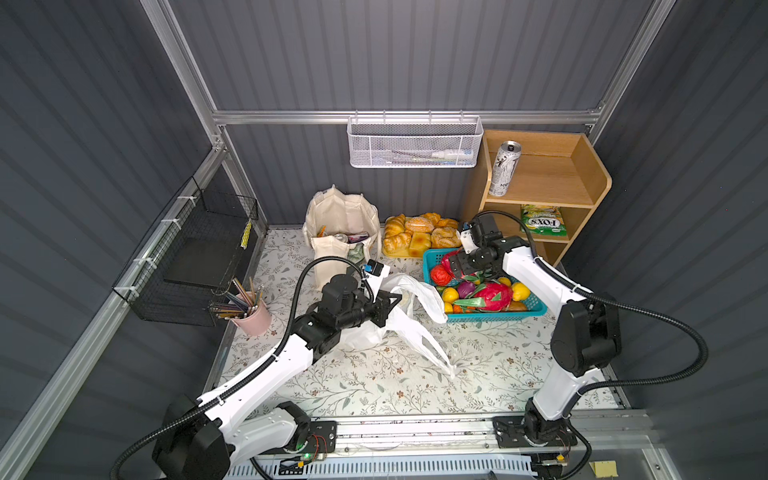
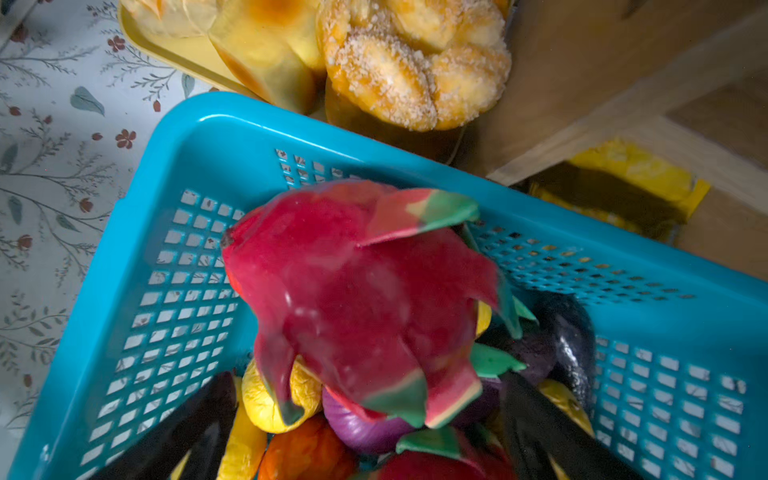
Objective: Place the mixed food into the grocery bags and tie them
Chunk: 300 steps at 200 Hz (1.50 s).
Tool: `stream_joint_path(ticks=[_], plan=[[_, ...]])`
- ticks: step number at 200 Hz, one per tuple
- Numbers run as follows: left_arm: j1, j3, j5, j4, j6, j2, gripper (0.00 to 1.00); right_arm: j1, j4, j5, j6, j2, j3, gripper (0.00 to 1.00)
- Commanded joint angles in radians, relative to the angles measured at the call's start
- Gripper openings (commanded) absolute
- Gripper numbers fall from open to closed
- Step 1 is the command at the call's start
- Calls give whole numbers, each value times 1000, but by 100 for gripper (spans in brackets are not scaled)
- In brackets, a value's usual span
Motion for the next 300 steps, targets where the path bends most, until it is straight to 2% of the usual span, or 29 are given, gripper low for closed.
stream_joint_path(ticks=[1, 33, 89, 148, 166, 195, 226, 265, 300], plan=[[7, 5, 1, -7, 8, 2, 0, 3, -16, 36, -53, 46, 53, 99], [8, 7, 1, -2, 4, 2, 0, 6, -30, -4, -43, 133, 106, 99], [7, 20, 30, -3, 4, 8, 0, 9, -47, 11, -37, 214, 130, 99], [7, 29, 35, 5, 4, 22, 0, 11, -37, 28, -23, 38, 18, 98], [7, 29, 36, 9, 3, 25, 0, 8, -10, 3, -6, -32, -30, 97], [7, 29, 41, 13, 0, 31, 0, 8, 2, 1, -6, -55, -51, 99], [7, 33, 42, 17, -2, 38, 0, 9, 5, 38, -26, 17, -13, 99], [8, 41, 42, 14, 0, 49, 0, 9, -9, -17, -17, 141, 84, 99], [7, 47, 39, 12, 2, 49, 0, 11, -27, -10, -8, 226, 122, 98]])
